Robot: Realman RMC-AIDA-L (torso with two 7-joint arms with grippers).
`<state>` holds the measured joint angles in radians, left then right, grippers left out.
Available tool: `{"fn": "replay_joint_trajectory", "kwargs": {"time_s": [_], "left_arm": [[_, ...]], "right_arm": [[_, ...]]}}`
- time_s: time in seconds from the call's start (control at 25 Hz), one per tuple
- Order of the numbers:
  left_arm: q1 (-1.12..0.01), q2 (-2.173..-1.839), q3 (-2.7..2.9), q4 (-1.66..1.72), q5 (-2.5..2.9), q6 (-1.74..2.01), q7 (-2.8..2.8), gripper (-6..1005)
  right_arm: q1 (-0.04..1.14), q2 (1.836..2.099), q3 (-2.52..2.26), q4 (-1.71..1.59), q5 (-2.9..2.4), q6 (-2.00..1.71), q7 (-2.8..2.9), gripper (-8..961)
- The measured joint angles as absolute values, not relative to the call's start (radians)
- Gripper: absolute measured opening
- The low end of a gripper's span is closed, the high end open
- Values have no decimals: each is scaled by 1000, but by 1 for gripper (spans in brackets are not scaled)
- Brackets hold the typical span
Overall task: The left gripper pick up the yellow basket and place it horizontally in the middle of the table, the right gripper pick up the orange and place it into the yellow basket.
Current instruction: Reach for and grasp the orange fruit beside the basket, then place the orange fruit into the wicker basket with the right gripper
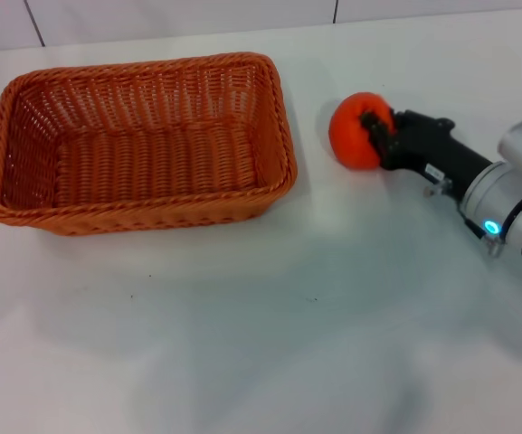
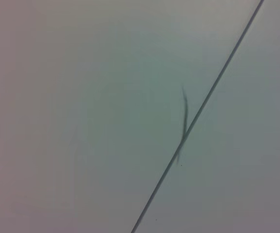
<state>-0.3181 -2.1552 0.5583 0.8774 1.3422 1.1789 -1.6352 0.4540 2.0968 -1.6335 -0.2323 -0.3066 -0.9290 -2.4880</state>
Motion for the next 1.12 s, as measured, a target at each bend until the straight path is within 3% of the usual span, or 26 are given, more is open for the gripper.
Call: {"fn": "replay_joint_trajectory", "kwargs": {"time_s": [0.72,1.12], "left_arm": [[-325,-2136,557,827,1342,1178,-1634,891],[-327,-2128,557,801,1342,1176,-1634,891]], "right_arm": [[470,2091,-1598,-363,-284,-972,-2488,111],[633,2098,-1684,-386,-327,-898,-2446,73]]}}
